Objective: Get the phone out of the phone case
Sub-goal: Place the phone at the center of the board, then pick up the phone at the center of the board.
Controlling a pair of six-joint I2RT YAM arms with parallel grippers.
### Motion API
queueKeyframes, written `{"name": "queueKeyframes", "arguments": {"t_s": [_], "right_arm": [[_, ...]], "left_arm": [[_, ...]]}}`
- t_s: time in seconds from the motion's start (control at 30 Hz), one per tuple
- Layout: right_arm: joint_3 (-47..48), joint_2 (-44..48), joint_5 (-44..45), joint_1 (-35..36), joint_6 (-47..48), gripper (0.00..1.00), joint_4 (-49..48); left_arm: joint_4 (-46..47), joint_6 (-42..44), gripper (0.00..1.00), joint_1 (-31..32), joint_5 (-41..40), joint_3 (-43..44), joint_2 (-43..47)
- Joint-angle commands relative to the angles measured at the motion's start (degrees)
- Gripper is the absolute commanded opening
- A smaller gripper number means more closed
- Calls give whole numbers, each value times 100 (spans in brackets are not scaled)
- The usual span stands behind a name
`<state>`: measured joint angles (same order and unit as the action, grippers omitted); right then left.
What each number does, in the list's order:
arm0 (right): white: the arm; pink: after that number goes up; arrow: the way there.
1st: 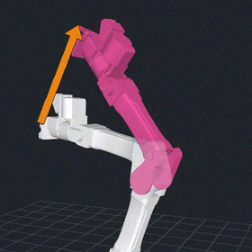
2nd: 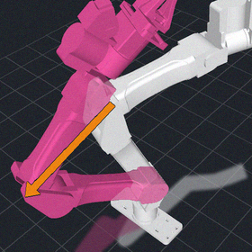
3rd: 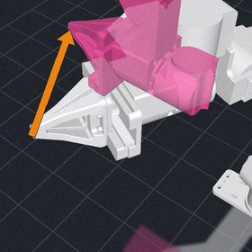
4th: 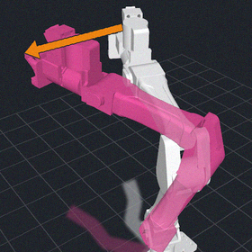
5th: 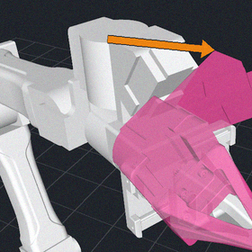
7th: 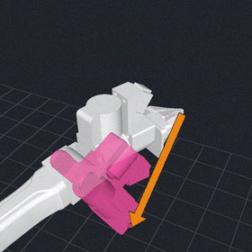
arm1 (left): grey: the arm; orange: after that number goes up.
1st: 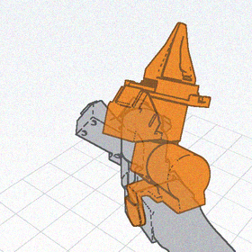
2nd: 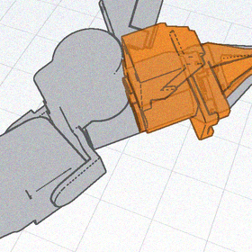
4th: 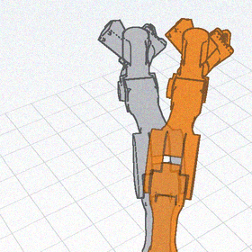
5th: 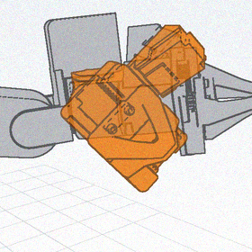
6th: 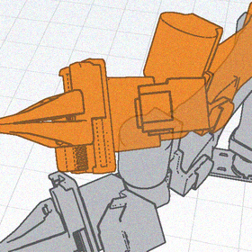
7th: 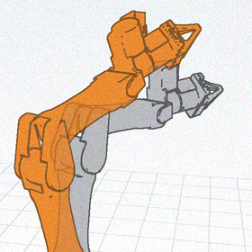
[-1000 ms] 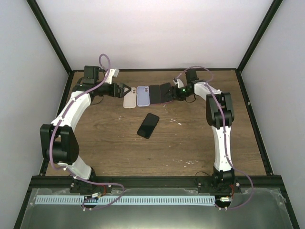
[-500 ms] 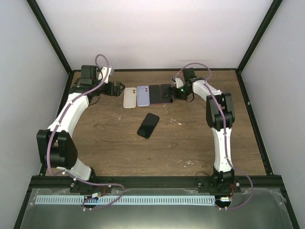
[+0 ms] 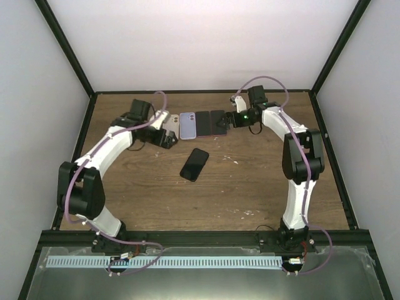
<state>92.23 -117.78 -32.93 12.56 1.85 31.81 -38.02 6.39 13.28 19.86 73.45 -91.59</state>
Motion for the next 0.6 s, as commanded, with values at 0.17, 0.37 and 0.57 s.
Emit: {"name": "queueKeyframes", "arguments": {"t_s": [0.17, 0.37, 0.57], "right_arm": [[-779, 1115, -138, -405, 3, 100, -589], [-1276, 1556, -84, -636, -61, 100, -650], [-1593, 1768, -83, -710, -166, 100, -697]], "left_arm": [[61, -401, 99, 785, 258, -525, -621], [342, -623, 97, 1113, 249, -676, -1052], [586, -722, 96, 1485, 215, -710, -1337]]}}
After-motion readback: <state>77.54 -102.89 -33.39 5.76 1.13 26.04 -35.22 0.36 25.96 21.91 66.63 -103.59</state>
